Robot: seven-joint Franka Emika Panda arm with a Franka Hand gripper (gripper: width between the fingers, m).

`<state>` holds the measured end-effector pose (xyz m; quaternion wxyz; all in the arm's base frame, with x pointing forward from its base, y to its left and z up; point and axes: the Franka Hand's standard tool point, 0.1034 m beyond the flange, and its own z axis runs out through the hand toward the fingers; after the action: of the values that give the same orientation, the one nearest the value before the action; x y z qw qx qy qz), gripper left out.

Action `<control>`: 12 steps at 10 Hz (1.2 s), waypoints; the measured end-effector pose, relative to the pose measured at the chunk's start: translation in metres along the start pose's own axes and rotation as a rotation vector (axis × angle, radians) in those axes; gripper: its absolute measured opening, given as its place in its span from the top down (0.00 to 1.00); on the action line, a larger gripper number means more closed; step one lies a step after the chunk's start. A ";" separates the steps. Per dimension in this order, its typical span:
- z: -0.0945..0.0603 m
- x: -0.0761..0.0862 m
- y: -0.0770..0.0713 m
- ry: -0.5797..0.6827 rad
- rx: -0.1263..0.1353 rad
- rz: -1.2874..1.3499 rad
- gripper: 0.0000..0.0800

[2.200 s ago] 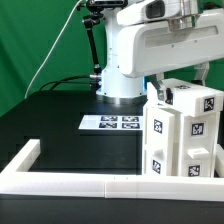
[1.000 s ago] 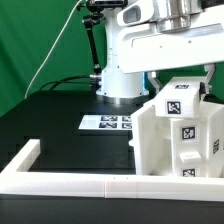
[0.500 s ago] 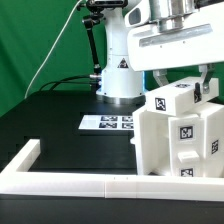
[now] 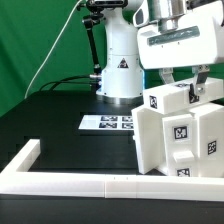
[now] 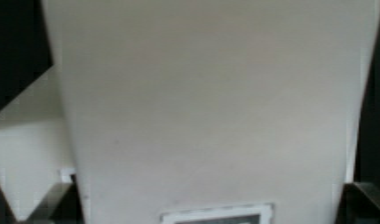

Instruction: Assemble cabinet

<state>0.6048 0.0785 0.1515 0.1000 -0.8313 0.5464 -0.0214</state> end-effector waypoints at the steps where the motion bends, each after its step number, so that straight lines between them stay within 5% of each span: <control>1: 0.000 -0.001 0.000 -0.003 -0.003 0.022 0.28; 2: 0.000 -0.001 0.001 -0.004 -0.003 0.010 0.28; 3: 0.000 -0.001 0.001 -0.006 -0.006 0.012 0.09; 4: -0.001 -0.003 0.000 -0.008 -0.006 0.017 0.02; 6: -0.004 -0.006 0.000 -0.024 -0.015 0.027 0.00; 12: -0.027 -0.011 -0.006 -0.040 0.010 -0.088 0.00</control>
Offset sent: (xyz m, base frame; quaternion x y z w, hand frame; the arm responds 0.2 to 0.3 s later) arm -0.0041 0.0000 0.0065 -0.0208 -0.0081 0.0395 0.9990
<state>0.6018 0.0870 0.1801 0.1141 -0.8541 0.5072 -0.0116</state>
